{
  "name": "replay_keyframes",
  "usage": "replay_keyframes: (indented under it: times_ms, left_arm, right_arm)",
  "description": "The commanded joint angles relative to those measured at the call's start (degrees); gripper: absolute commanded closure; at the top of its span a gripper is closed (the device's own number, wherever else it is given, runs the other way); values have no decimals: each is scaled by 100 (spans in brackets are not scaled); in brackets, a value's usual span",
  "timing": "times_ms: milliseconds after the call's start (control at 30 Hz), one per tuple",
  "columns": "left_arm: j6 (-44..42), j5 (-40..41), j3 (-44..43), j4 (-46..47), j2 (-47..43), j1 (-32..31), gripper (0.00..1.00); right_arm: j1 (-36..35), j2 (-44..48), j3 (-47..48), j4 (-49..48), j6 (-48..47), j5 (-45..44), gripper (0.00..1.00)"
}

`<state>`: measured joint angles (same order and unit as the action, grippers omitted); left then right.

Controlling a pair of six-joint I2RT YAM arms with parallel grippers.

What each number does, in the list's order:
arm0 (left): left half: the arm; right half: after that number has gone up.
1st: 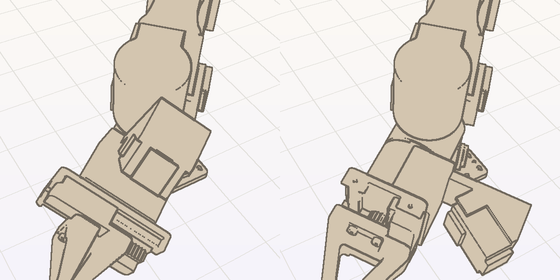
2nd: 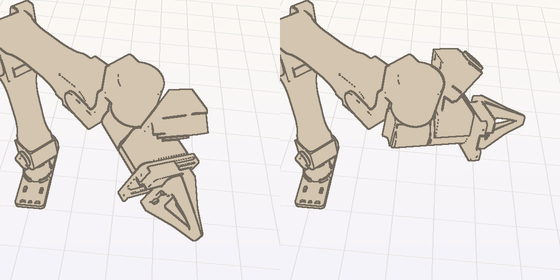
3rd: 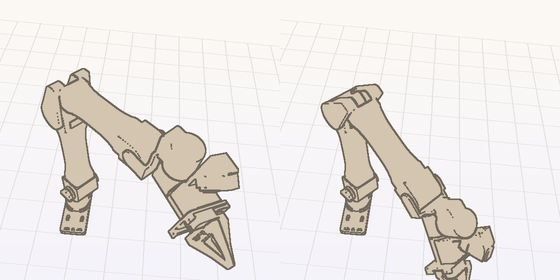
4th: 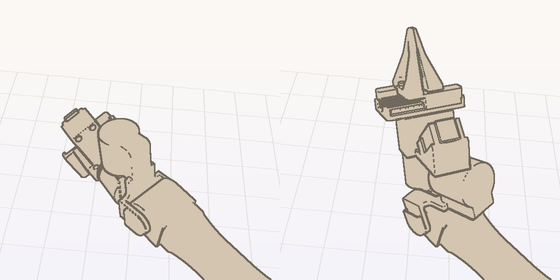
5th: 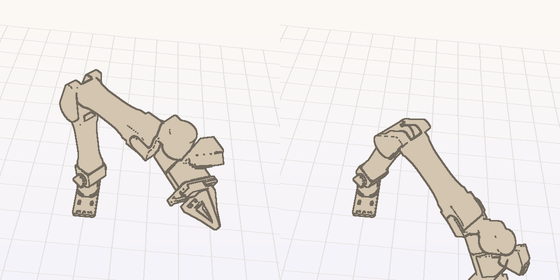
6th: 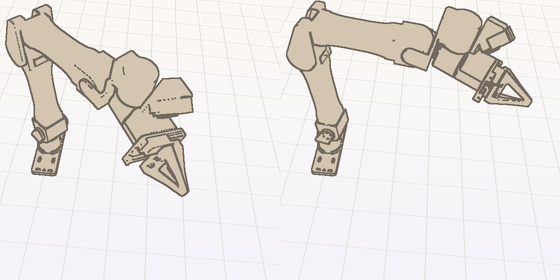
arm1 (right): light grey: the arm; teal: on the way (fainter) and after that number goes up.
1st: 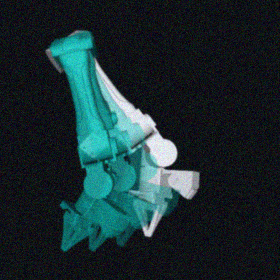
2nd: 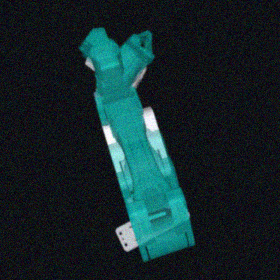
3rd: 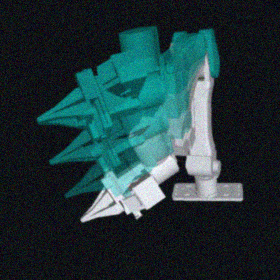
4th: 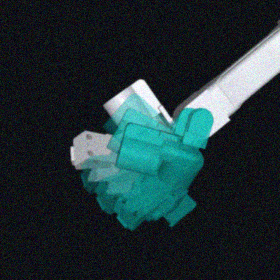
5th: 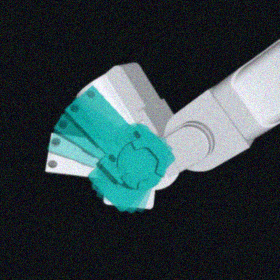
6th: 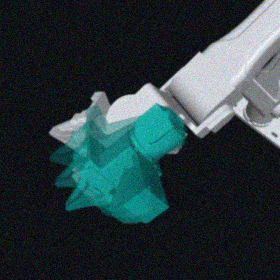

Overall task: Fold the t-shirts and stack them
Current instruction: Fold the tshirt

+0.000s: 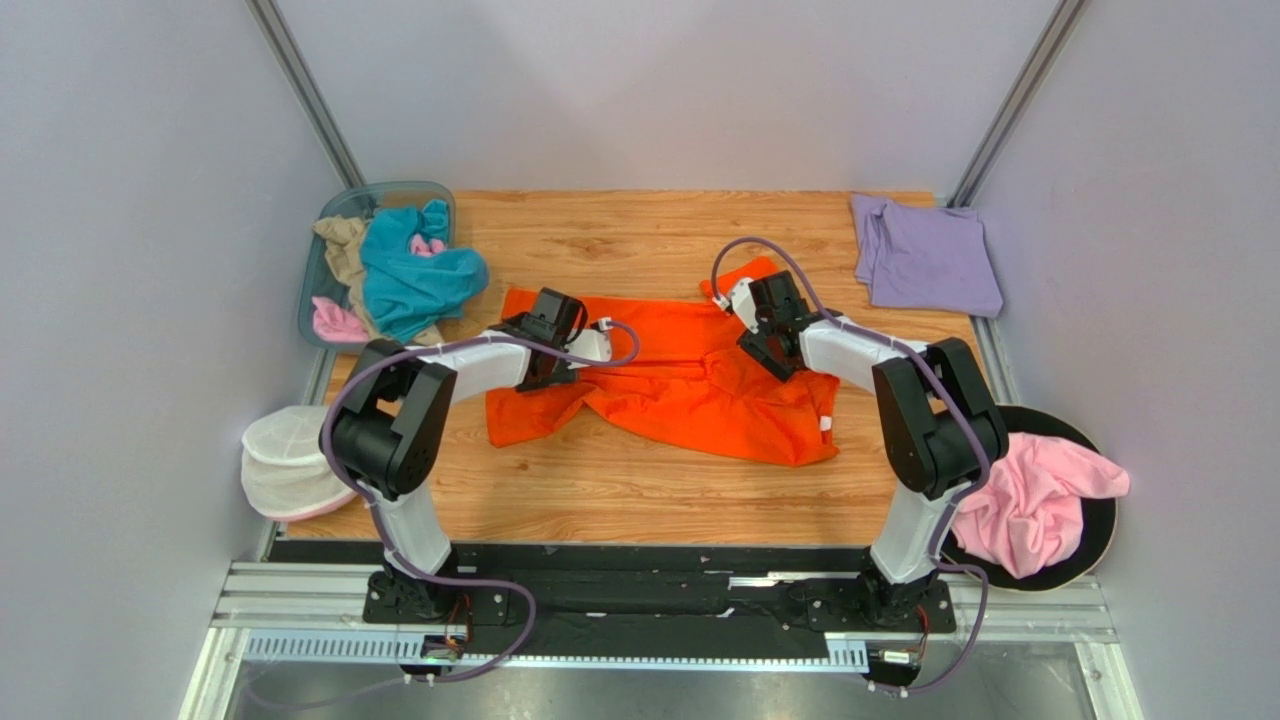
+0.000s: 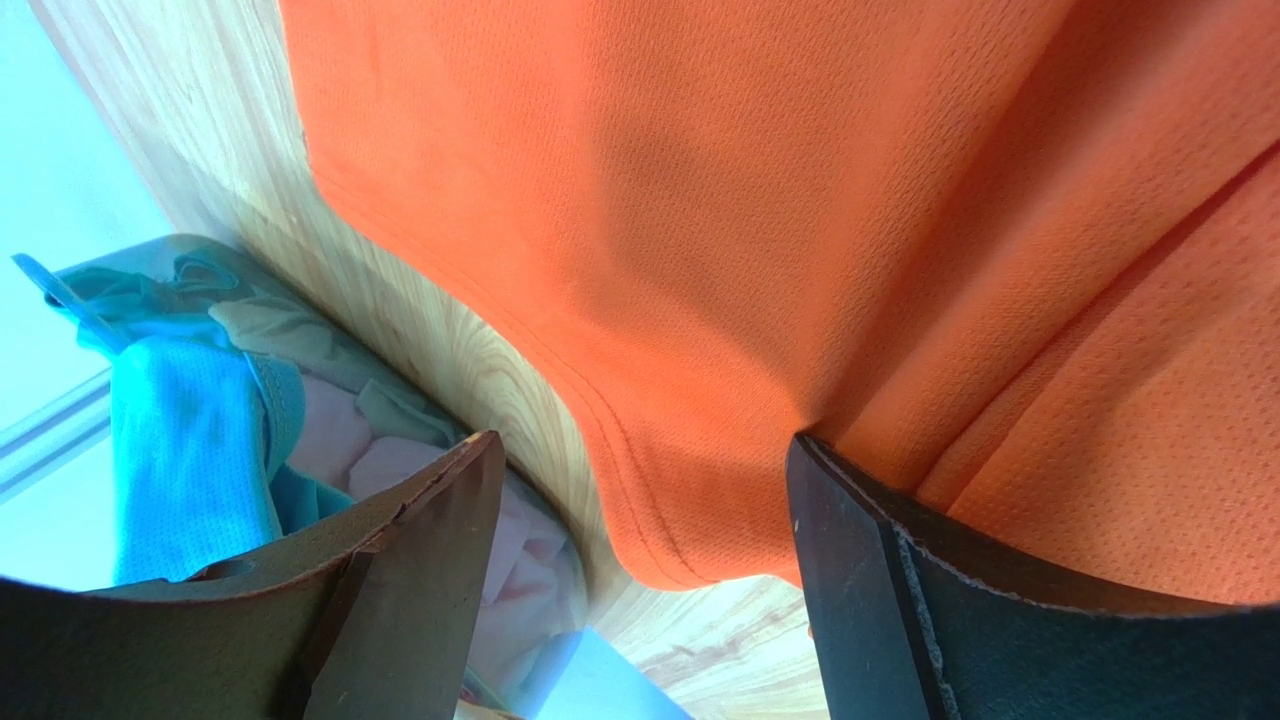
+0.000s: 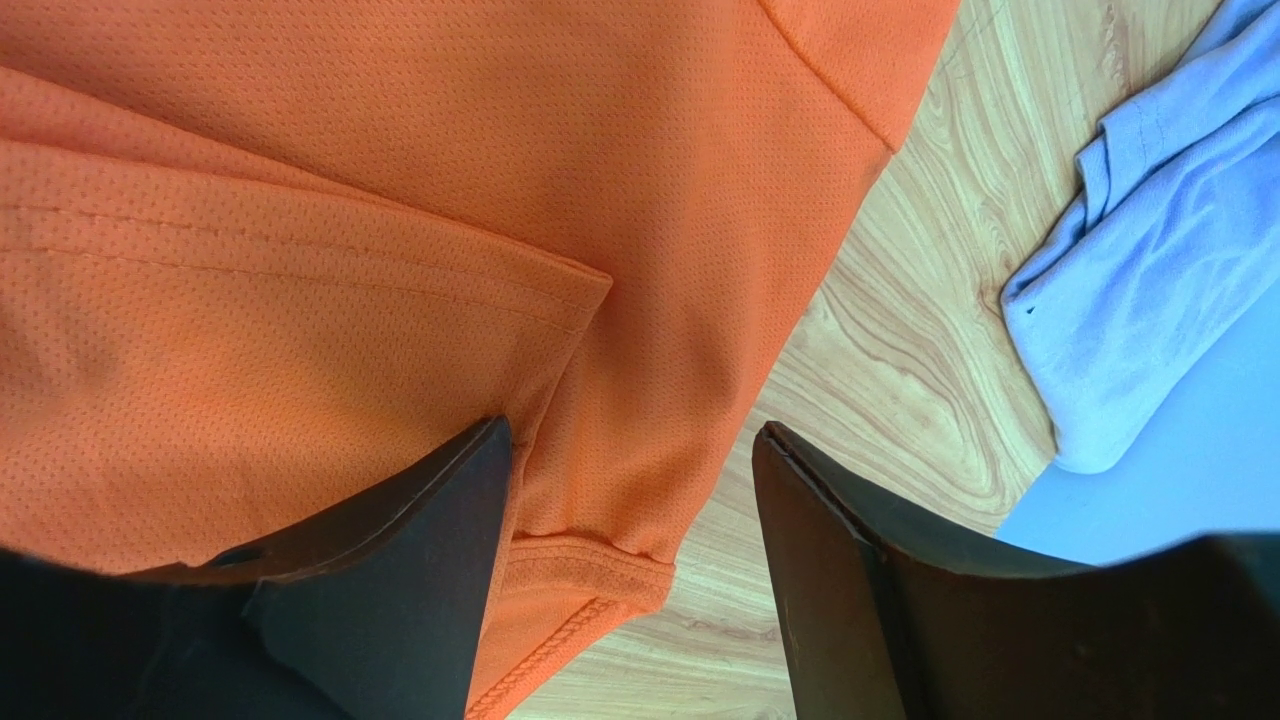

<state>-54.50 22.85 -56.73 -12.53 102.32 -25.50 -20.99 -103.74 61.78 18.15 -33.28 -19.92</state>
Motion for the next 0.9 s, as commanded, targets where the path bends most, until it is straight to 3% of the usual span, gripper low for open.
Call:
replay_keyframes:
  times_ms: [0, 267, 500, 867]
  left_arm:
    - [-61, 123, -398, -91, -160, 27, 21]
    - [71, -149, -822, -811, -915, 27, 20]
    - [370, -703, -59, -1541, -1758, -201, 20]
    - [643, -1073, 549, -1103, -1576, -447, 20]
  right_arm:
    - [8, -111, 80, 277, -65, -143, 34]
    - [16, -278, 159, 189, -188, -187, 34]
    - [8, -348, 194, 127, -206, -188, 34]
    - [-1, -296, 186, 180, -162, -135, 34]
